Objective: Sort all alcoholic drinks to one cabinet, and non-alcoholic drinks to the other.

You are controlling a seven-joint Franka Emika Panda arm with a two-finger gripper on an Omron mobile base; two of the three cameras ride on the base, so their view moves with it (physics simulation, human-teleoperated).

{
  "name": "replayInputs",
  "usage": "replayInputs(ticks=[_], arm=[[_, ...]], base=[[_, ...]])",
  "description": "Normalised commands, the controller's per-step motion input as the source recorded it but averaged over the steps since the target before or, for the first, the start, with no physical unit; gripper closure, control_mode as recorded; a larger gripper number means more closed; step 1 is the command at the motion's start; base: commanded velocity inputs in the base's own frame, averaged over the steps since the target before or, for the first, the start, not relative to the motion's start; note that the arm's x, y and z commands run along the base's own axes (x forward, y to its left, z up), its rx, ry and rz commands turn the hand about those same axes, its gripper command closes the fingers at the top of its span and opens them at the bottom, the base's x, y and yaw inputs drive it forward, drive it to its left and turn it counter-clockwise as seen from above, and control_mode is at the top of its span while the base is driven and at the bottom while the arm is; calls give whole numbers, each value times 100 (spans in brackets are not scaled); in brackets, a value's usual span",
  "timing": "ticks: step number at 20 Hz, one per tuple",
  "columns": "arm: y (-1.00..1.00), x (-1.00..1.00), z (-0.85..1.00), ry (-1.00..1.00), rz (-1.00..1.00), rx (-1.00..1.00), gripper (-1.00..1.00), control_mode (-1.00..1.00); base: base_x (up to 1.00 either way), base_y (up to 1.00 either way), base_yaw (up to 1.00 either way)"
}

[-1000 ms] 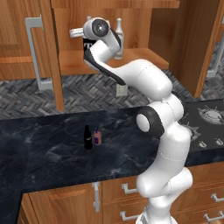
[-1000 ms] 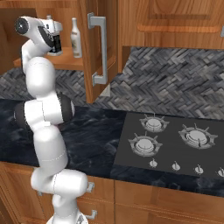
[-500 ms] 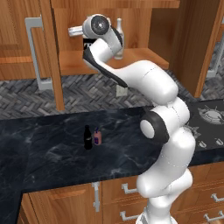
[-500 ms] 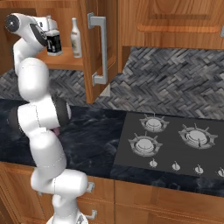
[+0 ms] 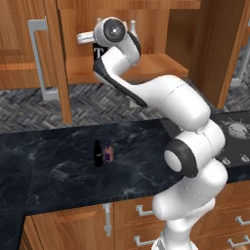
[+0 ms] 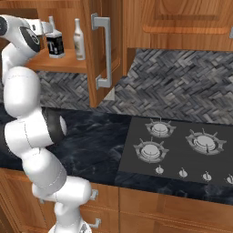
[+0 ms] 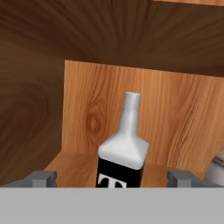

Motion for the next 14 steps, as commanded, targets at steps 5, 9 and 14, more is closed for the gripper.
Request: replayInputs(ticks=[5, 9, 14], arm=[[-17, -59, -1, 0, -1, 0, -100, -100], [-23, -60, -7, 0, -1, 0, -100, -100], [-22, -62, -8, 1, 0, 0, -100, -100]], base=[[0, 0, 0], [0, 0, 0], [0, 0, 0]])
